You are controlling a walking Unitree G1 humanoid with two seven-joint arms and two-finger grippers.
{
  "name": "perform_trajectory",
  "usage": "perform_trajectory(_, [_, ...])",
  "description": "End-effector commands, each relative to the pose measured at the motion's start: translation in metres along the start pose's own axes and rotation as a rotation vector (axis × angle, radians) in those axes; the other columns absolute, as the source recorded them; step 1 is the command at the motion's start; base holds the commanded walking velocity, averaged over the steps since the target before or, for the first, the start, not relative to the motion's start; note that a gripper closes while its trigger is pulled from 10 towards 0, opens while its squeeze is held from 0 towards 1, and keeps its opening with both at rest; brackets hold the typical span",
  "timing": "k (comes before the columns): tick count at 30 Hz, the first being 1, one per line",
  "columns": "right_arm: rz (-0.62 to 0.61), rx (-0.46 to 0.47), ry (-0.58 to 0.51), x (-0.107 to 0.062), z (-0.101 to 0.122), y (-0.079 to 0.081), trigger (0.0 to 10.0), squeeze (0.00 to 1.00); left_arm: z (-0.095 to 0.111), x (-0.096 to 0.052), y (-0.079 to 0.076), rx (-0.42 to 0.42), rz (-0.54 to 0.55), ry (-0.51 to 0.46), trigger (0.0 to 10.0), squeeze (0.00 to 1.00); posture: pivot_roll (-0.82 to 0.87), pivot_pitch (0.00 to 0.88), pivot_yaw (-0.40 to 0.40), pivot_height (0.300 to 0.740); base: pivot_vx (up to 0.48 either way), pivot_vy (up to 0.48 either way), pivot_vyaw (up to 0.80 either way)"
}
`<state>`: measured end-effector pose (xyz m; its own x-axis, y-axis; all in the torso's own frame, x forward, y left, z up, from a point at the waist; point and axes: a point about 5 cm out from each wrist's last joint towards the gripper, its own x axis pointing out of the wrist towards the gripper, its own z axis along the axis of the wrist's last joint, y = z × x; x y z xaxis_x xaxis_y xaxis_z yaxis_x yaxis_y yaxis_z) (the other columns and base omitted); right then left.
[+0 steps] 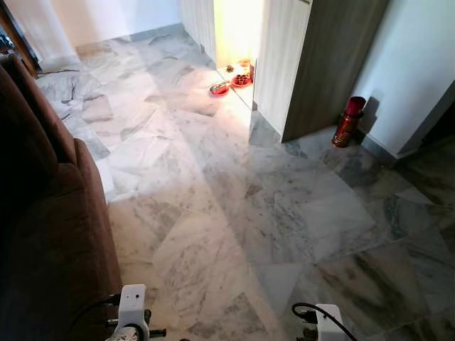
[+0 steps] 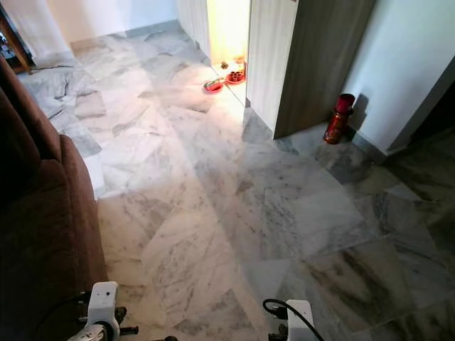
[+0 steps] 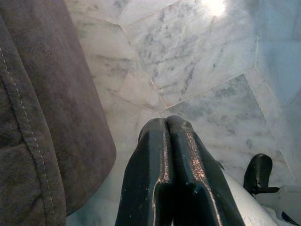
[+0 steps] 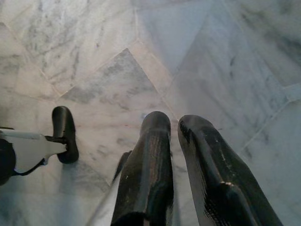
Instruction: Move the pillow to the sofa from floor
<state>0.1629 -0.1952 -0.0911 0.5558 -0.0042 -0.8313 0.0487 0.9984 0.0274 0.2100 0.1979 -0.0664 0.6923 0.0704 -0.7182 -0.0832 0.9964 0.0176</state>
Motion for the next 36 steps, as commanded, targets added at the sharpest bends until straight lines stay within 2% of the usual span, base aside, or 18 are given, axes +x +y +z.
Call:
perform_trajectory(1, [-0.008, 0.013, 0.015, -0.002, -0.006, -0.007, 10.0, 0.0, -0.01, -0.002, 0.004, 0.022, 0.002, 0.034, 10.0, 0.0, 0.04, 0.098, 0.01, 0.74, 0.0, 0.0, 0.0])
perform_trajectory(7, [-0.026, -0.03, 0.012, -0.003, -0.005, -0.012, 10.0, 0.0, -0.007, -0.002, 0.005, 0.022, 0.006, 0.03, 10.0, 0.0, 0.04, 0.108, 0.007, 0.74, 0.0, -0.307, 0.16])
perform_trajectory(10, [-0.02, -0.044, 0.012, -0.001, -0.002, -0.004, 10.0, 0.0, -0.006, -0.002, 0.005, 0.021, 0.006, 0.028, 10.0, 0.0, 0.04, 0.111, 0.006, 0.74, 0.0, -0.369, 0.79])
perform_trajectory(12, [-0.018, 0.0, 0.011, 0.001, 0.001, 0.003, 10.0, 0.0, -0.006, -0.002, 0.005, 0.022, 0.005, 0.026, 10.0, 0.0, 0.04, 0.111, 0.006, 0.74, 0.0, -0.366, 0.31])
perform_trajectory(14, [-0.01, -0.021, 0.011, 0.002, 0.003, 0.008, 10.0, 0.0, -0.005, -0.001, 0.004, 0.022, 0.002, 0.023, 10.0, 0.0, 0.04, 0.117, 0.006, 0.74, 0.0, -0.362, 0.0])
perform_trajectory(23, [-0.009, -0.04, 0.009, 0.003, 0.005, 0.01, 10.0, 0.0, -0.003, 0.0, 0.0, 0.022, -0.001, 0.016, 10.0, 0.0, 0.04, 0.121, 0.001, 0.74, 0.0, -0.345, 0.0])
perform_trajectory(27, [-0.007, -0.016, 0.002, 0.003, 0.006, 0.009, 10.0, 0.0, -0.002, 0.0, 0.001, -0.011, 0.009, 0.003, 10.0, 0.0, 0.04, 0.123, -0.002, 0.74, 0.0, 0.0, 0.0])
perform_trajectory(32, [-0.004, -0.006, -0.004, 0.002, 0.006, 0.006, 10.0, 0.0, -0.004, -0.001, 0.004, -0.013, 0.011, 0.006, 10.0, 0.0, 0.04, 0.124, -0.003, 0.74, 0.0, 0.0, 0.0])
perform_trajectory(36, [-0.007, -0.067, -0.017, 0.002, 0.008, 0.005, 10.0, 0.0, -0.015, -0.005, 0.013, -0.028, 0.028, 0.035, 10.0, 0.0, 0.04, 0.124, -0.003, 0.74, 0.0, 0.0, 0.5])
